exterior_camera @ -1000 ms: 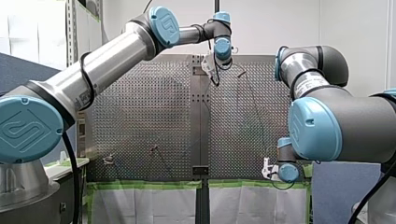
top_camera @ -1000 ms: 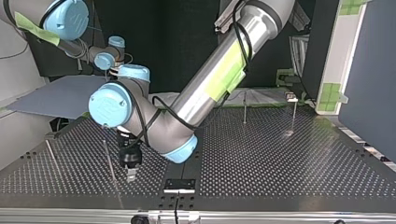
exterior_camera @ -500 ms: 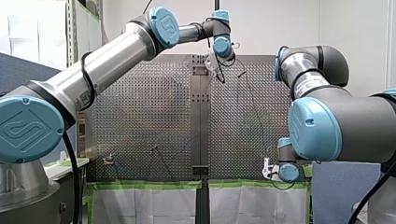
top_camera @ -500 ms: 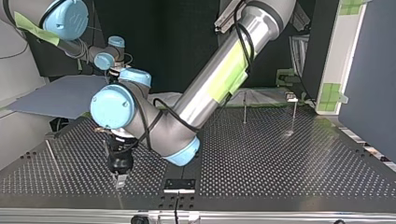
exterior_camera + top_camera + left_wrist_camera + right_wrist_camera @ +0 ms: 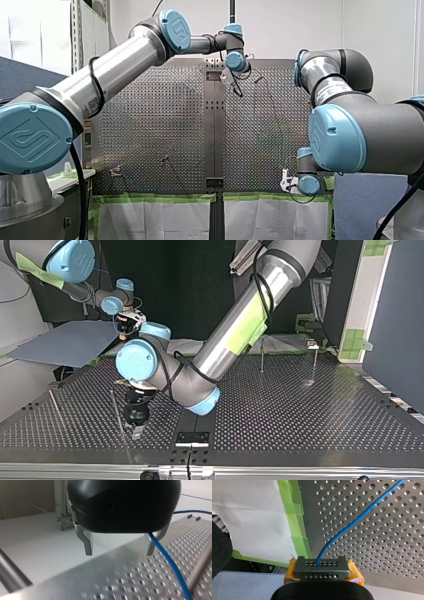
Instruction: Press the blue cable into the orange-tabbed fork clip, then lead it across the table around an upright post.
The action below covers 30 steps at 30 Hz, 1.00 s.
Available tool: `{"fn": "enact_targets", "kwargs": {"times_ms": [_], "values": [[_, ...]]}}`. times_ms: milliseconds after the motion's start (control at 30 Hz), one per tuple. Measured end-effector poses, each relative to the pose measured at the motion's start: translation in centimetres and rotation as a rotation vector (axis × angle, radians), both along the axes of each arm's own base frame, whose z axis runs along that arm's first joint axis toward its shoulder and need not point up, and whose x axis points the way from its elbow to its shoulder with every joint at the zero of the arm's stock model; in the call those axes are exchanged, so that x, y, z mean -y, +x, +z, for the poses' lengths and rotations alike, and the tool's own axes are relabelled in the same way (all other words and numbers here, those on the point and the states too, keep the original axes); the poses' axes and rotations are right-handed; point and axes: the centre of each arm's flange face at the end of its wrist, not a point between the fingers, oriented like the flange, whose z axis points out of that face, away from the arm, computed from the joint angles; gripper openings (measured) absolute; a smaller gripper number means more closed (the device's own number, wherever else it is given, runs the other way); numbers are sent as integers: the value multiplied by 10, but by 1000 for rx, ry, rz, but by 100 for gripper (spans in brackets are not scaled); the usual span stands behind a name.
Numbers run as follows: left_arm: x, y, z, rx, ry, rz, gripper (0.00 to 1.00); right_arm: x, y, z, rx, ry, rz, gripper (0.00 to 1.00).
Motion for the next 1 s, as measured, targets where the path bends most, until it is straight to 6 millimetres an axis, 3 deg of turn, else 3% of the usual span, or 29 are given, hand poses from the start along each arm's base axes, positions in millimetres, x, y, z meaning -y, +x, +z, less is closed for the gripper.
{"fn": "enact_targets", "kwargs": {"times_ms": [267, 633, 1000], "values": [[-5, 9, -21, -19, 21, -6, 98, 0, 1, 0, -1, 1, 2, 0], [-5, 10, -29, -13, 69, 4, 98, 0, 1, 0, -4, 0, 3, 0], [-4, 1, -72, -58, 227, 39, 98, -1, 2, 0, -7, 0, 7, 0]]}}
